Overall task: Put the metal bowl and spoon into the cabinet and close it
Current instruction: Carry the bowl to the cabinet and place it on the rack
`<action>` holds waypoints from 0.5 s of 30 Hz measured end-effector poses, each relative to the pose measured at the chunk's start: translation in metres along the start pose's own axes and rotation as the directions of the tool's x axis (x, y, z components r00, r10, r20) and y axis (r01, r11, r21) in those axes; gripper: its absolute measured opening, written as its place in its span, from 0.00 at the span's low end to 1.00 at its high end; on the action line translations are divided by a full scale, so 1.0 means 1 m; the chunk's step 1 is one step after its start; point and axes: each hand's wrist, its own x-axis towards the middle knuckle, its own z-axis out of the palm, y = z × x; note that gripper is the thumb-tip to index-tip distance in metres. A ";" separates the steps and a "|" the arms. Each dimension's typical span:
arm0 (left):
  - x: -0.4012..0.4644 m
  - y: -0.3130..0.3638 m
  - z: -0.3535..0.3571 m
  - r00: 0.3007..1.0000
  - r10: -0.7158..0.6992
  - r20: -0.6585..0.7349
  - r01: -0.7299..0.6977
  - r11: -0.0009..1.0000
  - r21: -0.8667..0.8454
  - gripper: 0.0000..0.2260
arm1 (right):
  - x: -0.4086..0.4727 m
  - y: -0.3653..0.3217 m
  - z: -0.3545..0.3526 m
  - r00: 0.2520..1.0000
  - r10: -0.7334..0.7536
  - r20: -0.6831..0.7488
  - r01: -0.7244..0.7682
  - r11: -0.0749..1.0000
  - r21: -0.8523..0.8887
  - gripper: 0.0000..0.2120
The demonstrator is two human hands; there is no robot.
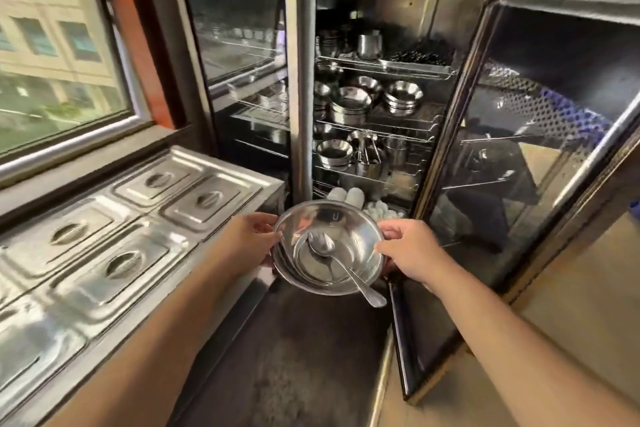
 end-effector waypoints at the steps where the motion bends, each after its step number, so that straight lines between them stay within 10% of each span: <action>1: 0.023 0.005 0.005 1.000 0.000 0.031 0.000 1.000 -0.003 0.11 | 0.015 0.001 -0.003 0.999 0.016 -0.035 -0.016 1.000 0.011 0.16; 15: 0.285 0.070 0.104 0.995 0.055 0.089 -0.059 0.997 0.040 0.12 | 0.246 0.025 -0.079 0.980 -0.015 -0.196 0.010 1.000 -0.023 0.22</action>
